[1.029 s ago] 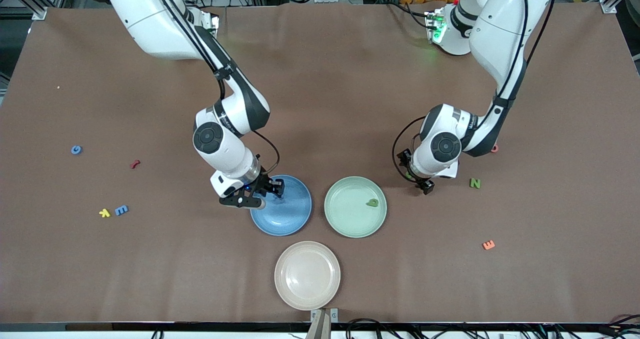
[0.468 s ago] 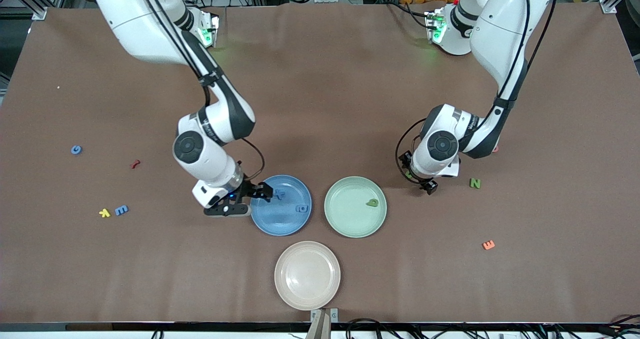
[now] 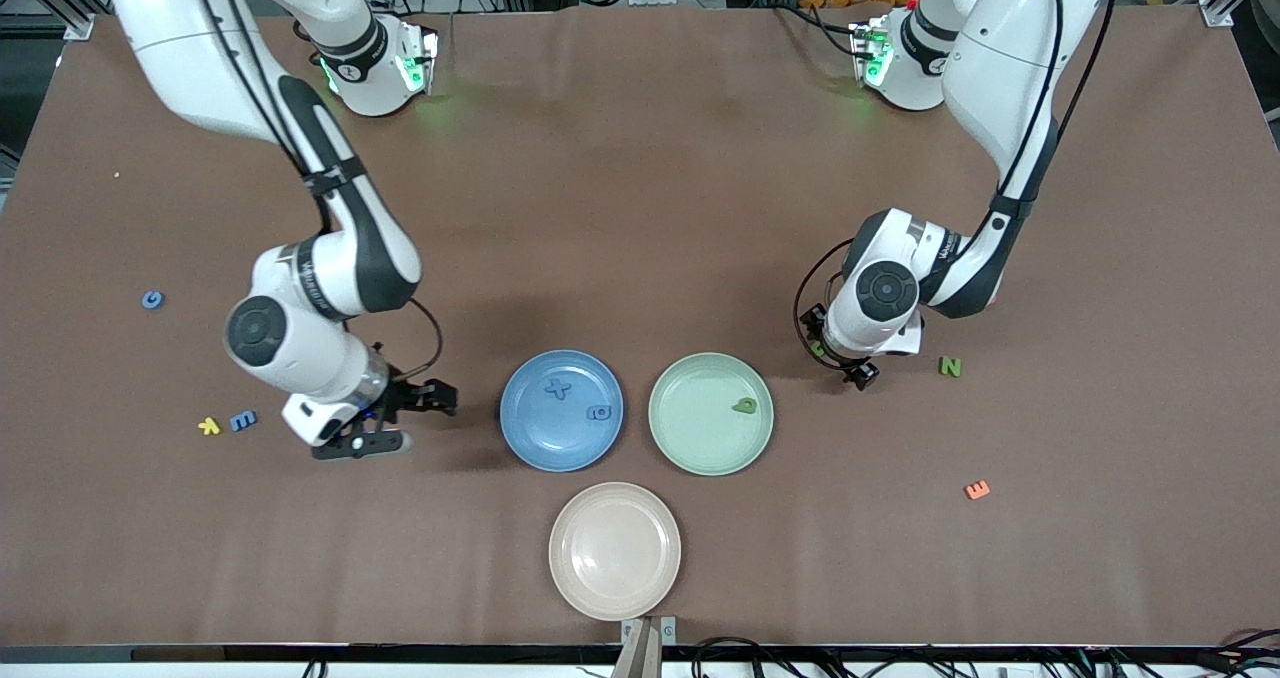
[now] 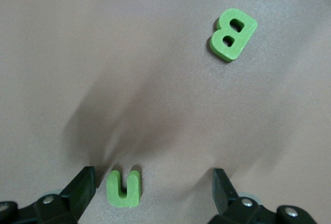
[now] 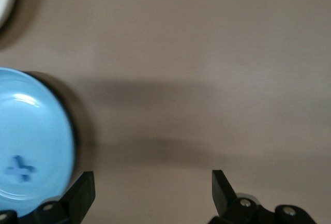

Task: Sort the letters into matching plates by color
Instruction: 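Grasp the green u with the left gripper while the right gripper reaches the blue 3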

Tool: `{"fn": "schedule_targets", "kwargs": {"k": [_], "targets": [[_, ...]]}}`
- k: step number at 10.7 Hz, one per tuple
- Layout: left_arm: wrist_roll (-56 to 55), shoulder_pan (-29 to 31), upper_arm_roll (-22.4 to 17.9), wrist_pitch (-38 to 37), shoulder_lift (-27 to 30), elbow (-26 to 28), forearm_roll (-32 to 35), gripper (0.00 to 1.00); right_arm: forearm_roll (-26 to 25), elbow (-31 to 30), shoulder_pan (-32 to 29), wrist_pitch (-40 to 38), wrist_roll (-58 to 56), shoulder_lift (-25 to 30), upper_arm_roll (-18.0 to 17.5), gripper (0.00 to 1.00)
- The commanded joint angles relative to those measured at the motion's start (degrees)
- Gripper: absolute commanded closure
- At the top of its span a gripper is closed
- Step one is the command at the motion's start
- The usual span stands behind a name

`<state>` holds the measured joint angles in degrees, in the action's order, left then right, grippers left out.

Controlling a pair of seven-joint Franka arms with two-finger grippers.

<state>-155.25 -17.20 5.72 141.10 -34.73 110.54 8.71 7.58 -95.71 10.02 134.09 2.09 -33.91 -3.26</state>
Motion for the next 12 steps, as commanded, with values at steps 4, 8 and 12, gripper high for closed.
{"fn": "schedule_targets", "kwargs": {"k": [4,8,12], "targets": [[-3.7,-0.9,0.2,-1.0,1.6,-0.1,1.8,0.00,-6.1,-1.9,-10.4,-1.8,-23.1,1.0,0.0,0.00],[-4.6,-0.8,0.2,-1.0,1.4,0.0,1.8,0.00,-9.0,-2.3,-13.8,-1.6,-24.5,0.9,2.9,0.00],[-10.0,-0.2,0.1,-1.0,1.5,-0.1,1.5,1.00,-8.2,-2.4,-18.2,-1.8,-17.2,1.0,3.5,0.00]]}}
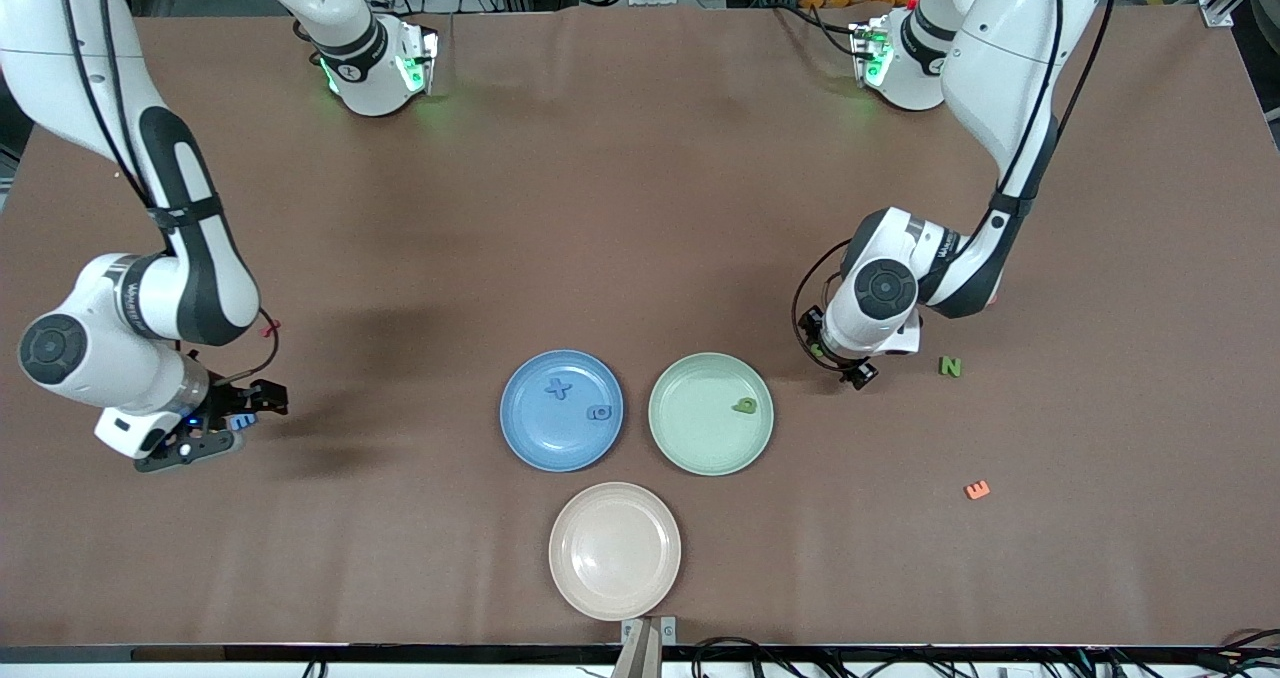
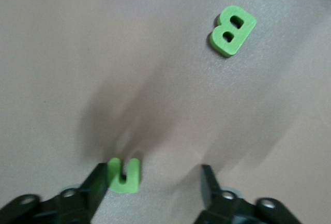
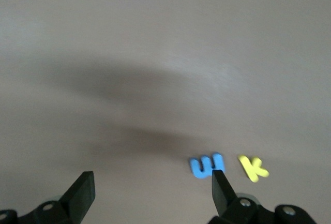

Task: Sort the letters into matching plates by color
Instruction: 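Grasp the green u with the left gripper while the right gripper reaches the blue 3, then place the green u on the green plate while the right gripper grasps the 3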

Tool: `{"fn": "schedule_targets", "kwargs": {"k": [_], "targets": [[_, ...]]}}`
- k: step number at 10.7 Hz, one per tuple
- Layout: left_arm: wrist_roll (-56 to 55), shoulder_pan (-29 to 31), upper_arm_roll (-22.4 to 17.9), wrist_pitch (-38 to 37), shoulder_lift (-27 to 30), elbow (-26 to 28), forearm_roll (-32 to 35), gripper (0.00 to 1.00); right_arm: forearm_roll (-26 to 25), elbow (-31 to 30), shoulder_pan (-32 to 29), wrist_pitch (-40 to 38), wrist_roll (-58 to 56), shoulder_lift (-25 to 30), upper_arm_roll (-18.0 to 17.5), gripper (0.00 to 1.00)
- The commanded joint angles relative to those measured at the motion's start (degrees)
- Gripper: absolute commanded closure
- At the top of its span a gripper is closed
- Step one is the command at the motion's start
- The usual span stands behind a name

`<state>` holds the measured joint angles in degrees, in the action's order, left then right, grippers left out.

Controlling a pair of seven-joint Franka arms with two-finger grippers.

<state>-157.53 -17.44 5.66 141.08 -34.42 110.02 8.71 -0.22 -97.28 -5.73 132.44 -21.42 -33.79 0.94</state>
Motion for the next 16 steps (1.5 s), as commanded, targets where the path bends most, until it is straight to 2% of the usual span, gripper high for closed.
{"fn": "schedule_targets", "kwargs": {"k": [1,3,5,7,10,13,16], "targets": [[-7.8,0.2,0.1,-1.0,1.2,0.5,1.4,1.00,-0.4,-0.8,-2.5,-0.1,13.1,0.8,-0.6,0.00],[-7.9,0.3,0.2,-1.0,1.2,0.5,1.3,1.00,-0.4,-0.8,-2.6,-0.1,27.5,0.9,-0.6,0.00],[-7.9,0.3,0.2,-1.0,1.2,0.5,1.3,1.00,-0.4,-0.7,-2.9,0.4,35.5,0.6,0.5,0.00],[-7.4,0.3,0.2,-0.9,1.5,0.3,1.7,1.00,2.7,-0.7,-3.4,0.5,46.0,0.4,1.3,0.00],[-6.2,-0.4,0.4,-0.8,3.2,-0.2,2.0,1.00,9.9,-0.7,-3.5,3.6,54.4,-0.3,1.5,0.00],[-2.6,-1.2,1.2,-0.9,4.3,-2.4,2.1,1.00,10.2,-0.9,-3.1,6.2,58.0,-1.7,3.2,0.00],[2.9,-1.6,1.4,-0.8,3.9,-8.0,2.2,1.00,10.4,-1.3,-3.0,8.1,58.7,-3.8,4.3,0.00]]}}
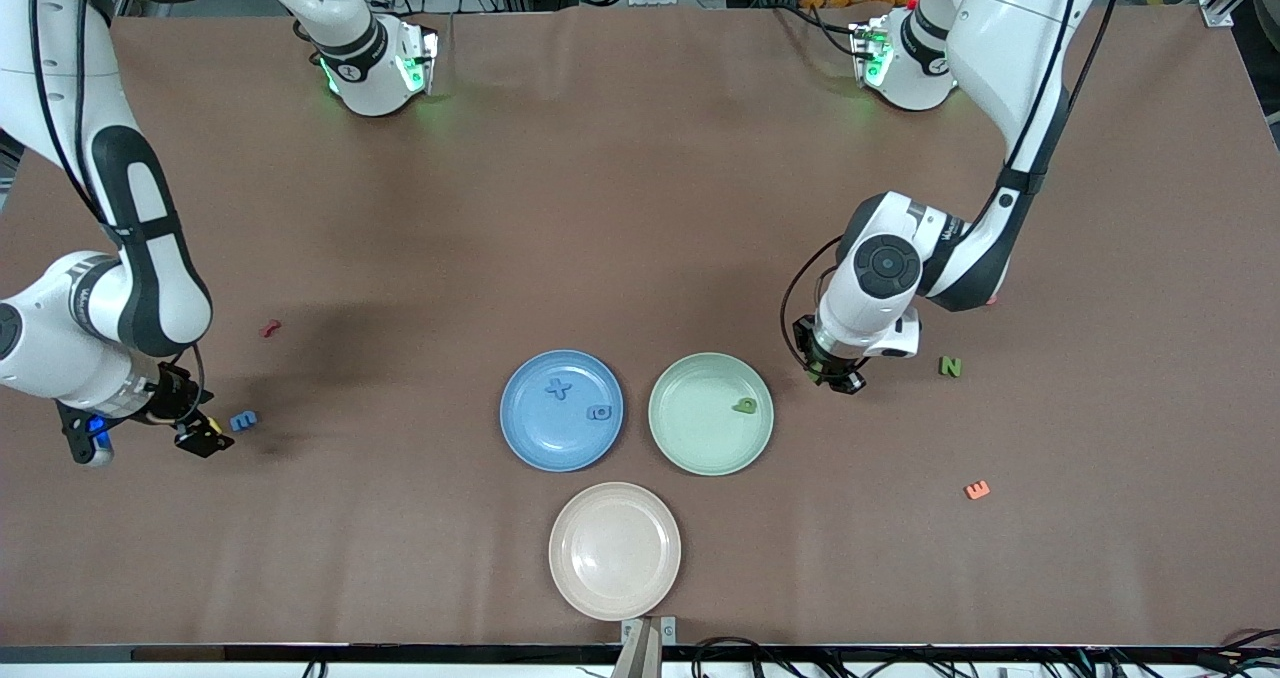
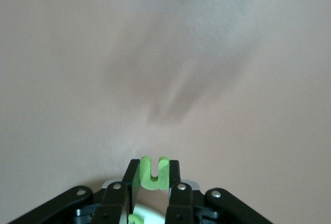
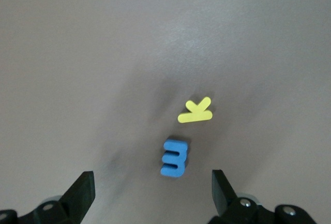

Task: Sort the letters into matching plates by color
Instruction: 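Place the green u on the green plate while the right gripper grasps the 3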

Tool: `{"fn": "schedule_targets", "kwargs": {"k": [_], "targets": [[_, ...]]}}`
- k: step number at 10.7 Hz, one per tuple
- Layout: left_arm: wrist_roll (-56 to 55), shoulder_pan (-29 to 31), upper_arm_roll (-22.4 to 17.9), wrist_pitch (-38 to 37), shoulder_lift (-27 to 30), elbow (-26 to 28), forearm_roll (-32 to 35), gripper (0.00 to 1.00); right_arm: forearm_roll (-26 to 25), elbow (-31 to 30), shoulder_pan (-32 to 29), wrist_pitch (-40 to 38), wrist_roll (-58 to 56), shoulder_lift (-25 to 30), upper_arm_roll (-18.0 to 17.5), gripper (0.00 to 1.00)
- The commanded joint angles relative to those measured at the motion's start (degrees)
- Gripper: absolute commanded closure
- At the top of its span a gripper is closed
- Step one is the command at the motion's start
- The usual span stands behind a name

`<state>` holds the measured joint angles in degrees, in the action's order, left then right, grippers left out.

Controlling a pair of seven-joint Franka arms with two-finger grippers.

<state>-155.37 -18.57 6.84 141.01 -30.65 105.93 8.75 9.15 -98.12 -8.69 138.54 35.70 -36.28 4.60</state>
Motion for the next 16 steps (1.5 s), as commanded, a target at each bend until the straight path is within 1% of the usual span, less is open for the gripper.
{"fn": "schedule_targets", "kwargs": {"k": [1,2,4,5,6,7,9,10,11,12,13,14,16], "targets": [[3.6,-1.1,0.2,-0.7,-0.3,-5.9,2.1,1.00,1.1,-1.3,-0.2,3.6,2.3,-2.0,0.7,0.00],[4.8,-1.5,0.3,-0.4,-1.2,-7.6,1.9,1.00,1.2,-2.2,-0.3,5.5,2.6,-2.3,0.8,0.00],[5.8,-3.2,0.5,0.6,-4.1,-12.7,1.9,1.00,2.2,-2.2,0.0,5.9,2.6,-3.4,0.8,0.00],[6.9,-3.9,0.5,2.1,-4.7,-13.3,1.8,1.00,3.1,-2.2,0.1,6.2,2.6,-3.7,0.8,0.05],[7.1,-3.8,0.5,6.2,-4.9,-13.3,1.6,1.00,3.2,-2.2,0.2,6.6,2.5,-4.1,0.8,0.06],[7.1,-4.5,0.6,8.7,-5.7,-13.3,1.6,1.00,3.2,-2.2,0.5,6.7,2.5,-4.5,0.8,0.10],[7.4,-7.6,0.5,10.5,-7.1,-13.4,1.9,1.00,3.2,-2.4,0.7,6.9,1.9,-4.9,0.8,0.25],[7.6,-7.9,0.4,11.3,-7.2,-13.4,2.8,0.75,3.1,-3.0,1.0,7.5,1.7,-5.2,0.8,0.31],[8.3,-8.0,0.4,11.4,-7.6,-13.4,4.5,0.08,3.2,-3.3,1.1,9.2,1.7,-5.3,0.8,0.36],[8.9,-9.1,0.3,11.4,-7.9,-13.3,6.7,0.00,3.2,-4.0,1.1,9.3,1.7,-5.2,0.8,0.43],[9.0,-9.6,0.2,11.3,-7.9,-13.2,9.0,0.00,3.2,-4.0,1.1,9.3,1.7,-5.3,0.8,0.54],[8.9,-9.4,0.1,11.2,-7.7,-13.2,11.0,0.00,3.2,-4.0,1.1,9.3,1.6,-5.2,0.8,0.59],[11.3,-8.7,-0.2,10.0,-7.4,-12.9,13.4,0.00,3.2,-4.0,1.1,9.3,1.7,-5.2,0.8,0.63]]}}
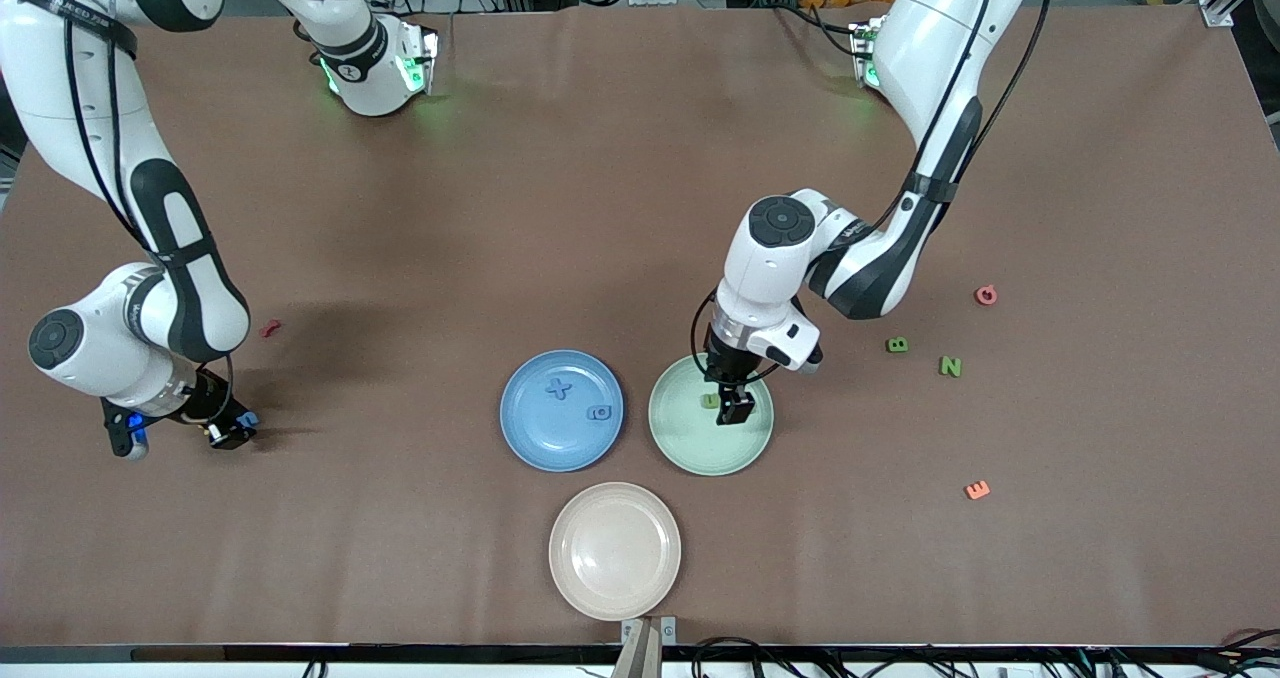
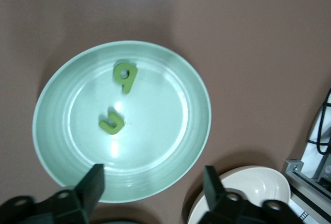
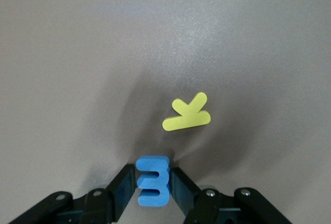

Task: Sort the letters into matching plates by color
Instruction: 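Place the green u on the green plate while the right gripper grasps the 3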

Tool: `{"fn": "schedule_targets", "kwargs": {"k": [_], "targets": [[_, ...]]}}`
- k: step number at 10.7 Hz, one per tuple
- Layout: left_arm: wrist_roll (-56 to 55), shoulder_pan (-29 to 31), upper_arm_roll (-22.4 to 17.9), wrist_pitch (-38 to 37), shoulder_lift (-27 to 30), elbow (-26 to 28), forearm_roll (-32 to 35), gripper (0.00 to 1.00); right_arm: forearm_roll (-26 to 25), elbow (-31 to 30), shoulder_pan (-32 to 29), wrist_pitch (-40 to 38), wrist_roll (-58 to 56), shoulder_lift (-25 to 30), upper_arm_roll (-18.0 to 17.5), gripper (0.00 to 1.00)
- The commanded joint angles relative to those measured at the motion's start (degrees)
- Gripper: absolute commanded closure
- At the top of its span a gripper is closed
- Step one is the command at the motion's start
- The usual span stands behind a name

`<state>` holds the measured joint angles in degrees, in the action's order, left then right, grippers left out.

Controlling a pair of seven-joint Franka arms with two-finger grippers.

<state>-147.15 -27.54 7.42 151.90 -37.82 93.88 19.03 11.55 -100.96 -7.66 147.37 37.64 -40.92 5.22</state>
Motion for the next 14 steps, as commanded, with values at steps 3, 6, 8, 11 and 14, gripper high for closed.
{"fn": "schedule_targets", "kwargs": {"k": [3,6,8,11,14], "targets": [[19.1,0.5,-0.7,-8.4,0.8,-1.1,4.0,0.00,0.8,-1.2,0.6,0.5,-0.3,-0.5,0.1,0.69],[31.4,2.4,-0.7,-13.5,2.0,-1.3,4.0,0.00,0.5,-1.1,1.4,0.3,-4.7,-0.5,0.1,0.76],[40.5,4.7,-0.7,-15.9,2.7,-1.3,3.6,0.00,0.4,-1.0,1.7,-0.1,-7.9,-0.4,0.1,0.77],[48.4,7.5,-0.5,-18.6,4.2,-1.2,2.9,0.00,0.4,-1.0,2.2,-0.4,-18.1,-0.4,0.0,0.82],[50.5,9.2,-0.4,-18.8,5.0,-1.2,2.9,0.00,0.4,-0.8,2.5,-0.5,-24.0,-0.4,-0.4,0.91]]}}
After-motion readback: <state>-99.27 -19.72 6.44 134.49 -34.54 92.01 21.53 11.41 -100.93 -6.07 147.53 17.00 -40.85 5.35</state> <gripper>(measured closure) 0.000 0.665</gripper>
